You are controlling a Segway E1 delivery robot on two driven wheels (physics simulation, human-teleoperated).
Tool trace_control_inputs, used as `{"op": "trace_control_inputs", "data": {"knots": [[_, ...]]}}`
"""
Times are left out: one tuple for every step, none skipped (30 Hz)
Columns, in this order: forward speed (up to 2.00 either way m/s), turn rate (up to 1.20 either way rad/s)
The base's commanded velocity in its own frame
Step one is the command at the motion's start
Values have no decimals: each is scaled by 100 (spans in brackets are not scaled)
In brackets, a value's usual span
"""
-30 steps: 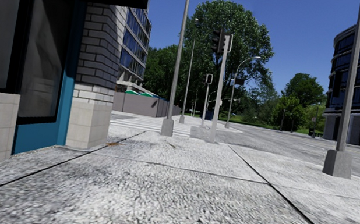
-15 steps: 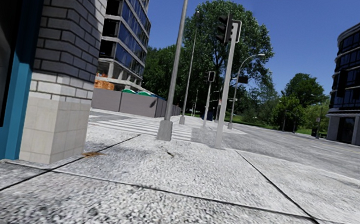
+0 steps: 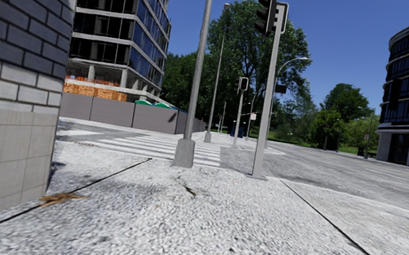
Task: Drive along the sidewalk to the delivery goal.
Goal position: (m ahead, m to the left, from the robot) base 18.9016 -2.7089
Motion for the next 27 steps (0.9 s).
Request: {"op": "trace_control_inputs", "data": {"knots": [[200,28],[200,31],[200,34],[200,38],[200,38],[200,38],[200,39],[200,39],[200,39],[200,39],[200,41],[200,44],[200,44],[200,44],[200,45],[200,45],[200,45],[200,45],[200,45],[200,45],[200,45],[200,45],[200,45],[200,45],[200,45],[200,45],[200,45]]}}
